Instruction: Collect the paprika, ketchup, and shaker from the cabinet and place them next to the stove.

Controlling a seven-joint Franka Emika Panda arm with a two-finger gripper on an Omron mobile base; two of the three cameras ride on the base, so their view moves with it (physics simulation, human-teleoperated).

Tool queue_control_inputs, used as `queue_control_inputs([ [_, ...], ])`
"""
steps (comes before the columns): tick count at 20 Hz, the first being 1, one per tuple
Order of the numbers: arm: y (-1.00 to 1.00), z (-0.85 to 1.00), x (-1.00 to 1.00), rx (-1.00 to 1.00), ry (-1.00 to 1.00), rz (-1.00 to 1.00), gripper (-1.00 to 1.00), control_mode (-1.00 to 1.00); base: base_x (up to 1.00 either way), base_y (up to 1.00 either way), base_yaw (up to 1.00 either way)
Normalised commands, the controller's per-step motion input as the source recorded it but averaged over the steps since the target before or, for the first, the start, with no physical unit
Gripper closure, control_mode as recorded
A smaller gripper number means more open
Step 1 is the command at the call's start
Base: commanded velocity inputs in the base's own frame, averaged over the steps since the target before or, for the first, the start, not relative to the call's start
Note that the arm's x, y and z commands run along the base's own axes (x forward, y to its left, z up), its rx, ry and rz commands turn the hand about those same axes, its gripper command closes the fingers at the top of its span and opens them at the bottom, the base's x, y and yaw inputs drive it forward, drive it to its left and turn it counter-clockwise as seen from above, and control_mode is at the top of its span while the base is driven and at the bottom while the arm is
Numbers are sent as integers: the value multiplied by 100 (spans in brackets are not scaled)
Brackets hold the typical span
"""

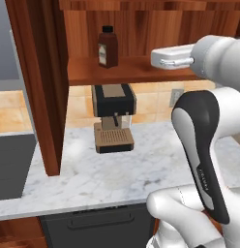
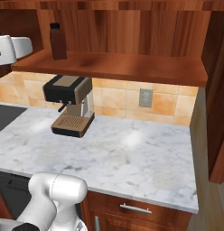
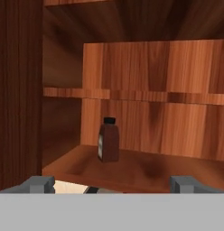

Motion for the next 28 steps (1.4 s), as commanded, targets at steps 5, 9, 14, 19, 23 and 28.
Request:
queue_control_inputs([
  [5,1,-7,7,0,0,0,-100,-100,0,0,0],
  [9,2,0,54,0,1,0,-100,-100,0,0,0],
  [14,0,-3,57,2,0,0,-100,-100,0,0,0],
  [19,1,-3,48,3,0,1,-100,-100,0,0,0],
  [23,0,-10,44,1,0,9,-100,-100,0,0,0],
  [28,0,-15,49,0,0,14,-100,-100,0,0,0],
])
